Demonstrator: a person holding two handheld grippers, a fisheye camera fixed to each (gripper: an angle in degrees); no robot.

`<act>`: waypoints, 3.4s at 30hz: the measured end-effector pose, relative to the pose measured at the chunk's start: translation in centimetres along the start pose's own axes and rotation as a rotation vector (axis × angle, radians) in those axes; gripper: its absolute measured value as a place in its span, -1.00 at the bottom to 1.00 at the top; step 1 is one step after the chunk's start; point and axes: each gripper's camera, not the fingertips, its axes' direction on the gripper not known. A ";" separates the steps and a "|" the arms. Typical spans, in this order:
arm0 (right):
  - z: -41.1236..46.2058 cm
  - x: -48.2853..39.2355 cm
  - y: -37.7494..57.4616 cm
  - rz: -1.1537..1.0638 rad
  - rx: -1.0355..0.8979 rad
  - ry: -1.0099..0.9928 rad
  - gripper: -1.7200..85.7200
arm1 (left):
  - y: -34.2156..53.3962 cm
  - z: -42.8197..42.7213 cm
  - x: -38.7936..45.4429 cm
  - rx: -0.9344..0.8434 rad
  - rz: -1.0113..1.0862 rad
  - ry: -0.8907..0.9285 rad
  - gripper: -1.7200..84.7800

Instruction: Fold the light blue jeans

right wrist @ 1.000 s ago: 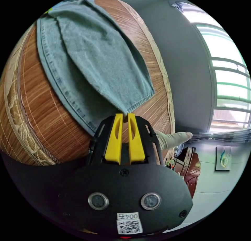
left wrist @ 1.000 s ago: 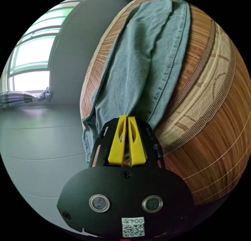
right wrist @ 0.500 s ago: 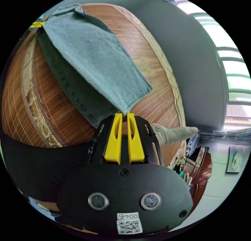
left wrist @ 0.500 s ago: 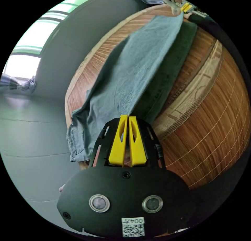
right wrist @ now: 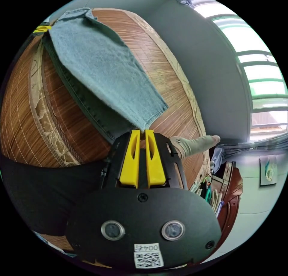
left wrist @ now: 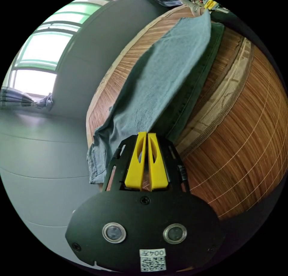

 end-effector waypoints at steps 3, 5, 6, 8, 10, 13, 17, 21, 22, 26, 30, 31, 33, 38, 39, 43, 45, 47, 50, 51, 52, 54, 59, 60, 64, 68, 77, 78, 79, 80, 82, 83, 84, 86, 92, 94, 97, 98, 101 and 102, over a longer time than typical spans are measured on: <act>-1.6 0.7 0.6 0.035 0.040 0.035 -0.86 | 0.6 -1.3 -1.7 0.044 -0.070 -0.032 -0.95; -0.3 1.1 1.0 0.025 -0.016 -0.060 -0.86 | 1.1 -0.9 -2.2 0.034 -0.058 0.004 -0.95; 0.4 0.9 1.2 0.004 -0.034 -0.087 -0.86 | 1.1 -0.6 -2.0 0.028 -0.047 0.011 -0.95; 2.5 -0.1 1.7 -0.086 -0.132 -0.178 -0.86 | 1.3 0.2 -0.2 -0.005 0.045 -0.002 -0.95; 3.3 -0.2 1.7 -0.122 -0.177 -0.254 -0.86 | 1.4 1.0 1.0 -0.027 0.104 -0.009 -0.94; 4.9 0.8 1.8 -0.123 -0.254 -0.348 -0.84 | 1.4 2.7 1.9 -0.085 0.150 0.019 -0.94; 4.6 5.3 2.8 -0.031 -0.266 -0.468 -0.74 | 1.5 2.7 1.8 -0.131 0.256 0.048 -0.93; 2.6 8.5 3.7 0.070 -0.146 -0.555 -0.71 | 2.9 1.4 0.7 -0.134 0.307 0.092 -0.92; 2.1 9.0 3.4 0.095 -0.087 -0.600 -0.70 | 3.5 0.8 0.0 -0.127 0.288 0.122 -0.91; 2.6 8.6 0.8 0.194 0.074 -0.649 -0.66 | 6.0 -0.9 -5.0 -0.041 0.034 0.201 -0.88; 4.9 7.0 -2.2 0.305 0.146 -0.709 -0.64 | 9.9 0.4 -12.3 0.016 -0.383 0.249 -0.87; 5.6 6.4 -3.1 0.330 0.158 -0.705 -0.63 | 11.3 1.5 -14.5 0.009 -0.512 0.243 -0.86; 6.6 5.5 -4.2 0.346 0.154 -0.675 -0.61 | 13.0 3.3 -17.0 -0.021 -0.638 0.226 -0.84; 8.4 3.0 -4.8 0.259 0.096 -0.493 -0.54 | 15.0 10.1 -22.0 -0.193 -0.817 0.165 -0.74; 8.6 3.1 -4.7 0.261 0.096 -0.501 -0.54 | 15.3 10.8 -22.4 -0.203 -0.835 0.171 -0.73; 9.7 4.1 -4.3 0.245 0.100 -0.538 -0.54 | 16.7 16.1 -24.2 -0.303 -0.893 0.251 -0.67; 10.2 4.6 -4.4 0.222 0.089 -0.538 -0.54 | 17.5 17.1 -24.8 -0.289 -0.926 0.269 -0.65; 11.4 6.2 -4.1 0.206 0.083 -0.552 -0.57 | 19.0 18.0 -26.0 -0.259 -1.003 0.317 -0.64; 13.3 9.0 -3.0 0.231 0.070 -0.599 -0.65 | 20.9 18.5 -26.9 -0.210 -1.064 0.389 -0.65; 13.6 9.5 -2.8 0.238 0.070 -0.611 -0.66 | 21.1 18.5 -26.9 -0.204 -1.063 0.388 -0.65; 14.0 10.1 -2.3 0.250 0.074 -0.632 -0.67 | 21.4 18.5 -26.8 -0.198 -1.051 0.381 -0.65; 14.3 10.2 -1.9 0.270 0.087 -0.638 -0.68 | 22.0 18.3 -26.8 -0.188 -1.050 0.377 -0.65; 13.6 9.2 -1.4 0.346 0.091 -0.578 -0.62 | 24.0 16.2 -27.4 -0.152 -1.088 0.423 -0.64; 13.3 9.0 -1.3 0.347 0.096 -0.576 -0.61 | 24.4 15.5 -27.3 -0.131 -1.095 0.426 -0.64; 10.5 8.5 -0.5 0.426 0.236 -0.653 -0.54 | 27.2 9.0 -23.9 0.002 -1.077 0.415 -0.67; 9.7 6.7 -0.4 0.520 0.344 -0.760 -0.55 | 29.1 4.9 -17.1 -0.033 -0.963 0.369 -0.71; 6.0 -4.8 -6.0 0.560 0.370 -0.801 -0.63 | 28.1 4.8 -14.2 -0.004 -0.918 0.380 -0.73; 5.7 -5.7 -6.9 0.555 0.368 -0.781 -0.63 | 28.1 4.9 -14.2 -0.002 -0.912 0.380 -0.73; 5.1 -7.2 -8.6 0.551 0.371 -0.751 -0.62 | 28.0 5.2 -14.1 -0.003 -0.899 0.381 -0.73; 4.5 -8.5 -10.4 0.545 0.385 -0.749 -0.63 | 28.1 5.6 -14.0 -0.007 -0.889 0.380 -0.73; 3.7 -10.1 -13.5 0.518 0.381 -0.750 -0.63 | 28.5 5.9 -13.8 0.006 -0.898 0.387 -0.73; 3.2 -11.1 -15.8 0.484 0.375 -0.746 -0.64 | 28.9 6.0 -13.7 0.024 -0.921 0.407 -0.73; 2.9 -11.5 -16.9 0.467 0.373 -0.743 -0.65 | 29.1 6.1 -13.6 0.035 -0.933 0.421 -0.73; 2.3 -12.6 -21.6 0.393 0.323 -0.695 -0.66 | 29.4 6.1 -13.6 0.065 -0.953 0.456 -0.73; 5.1 -11.1 -33.9 0.198 -0.075 -0.721 -0.62 | 28.6 7.1 -13.9 0.052 -0.943 0.487 -0.74; 6.4 -11.0 -37.0 0.146 -0.188 -0.708 -0.59 | 28.6 7.2 -14.0 0.062 -0.966 0.494 -0.74; 8.7 -13.0 -41.0 0.029 -0.334 -0.643 -0.58 | 29.0 7.2 -14.4 0.076 -1.001 0.517 -0.74; 8.6 -13.8 -42.2 -0.011 -0.344 -0.595 -0.58 | 29.1 7.3 -14.5 0.070 -1.008 0.519 -0.74; 9.3 -14.4 -45.1 -0.033 -0.410 -0.589 -0.58 | 29.1 7.0 -14.9 0.086 -1.014 0.538 -0.72; 9.5 -14.5 -45.5 -0.036 -0.417 -0.590 -0.58 | 29.1 6.7 -15.0 0.104 -1.012 0.550 -0.72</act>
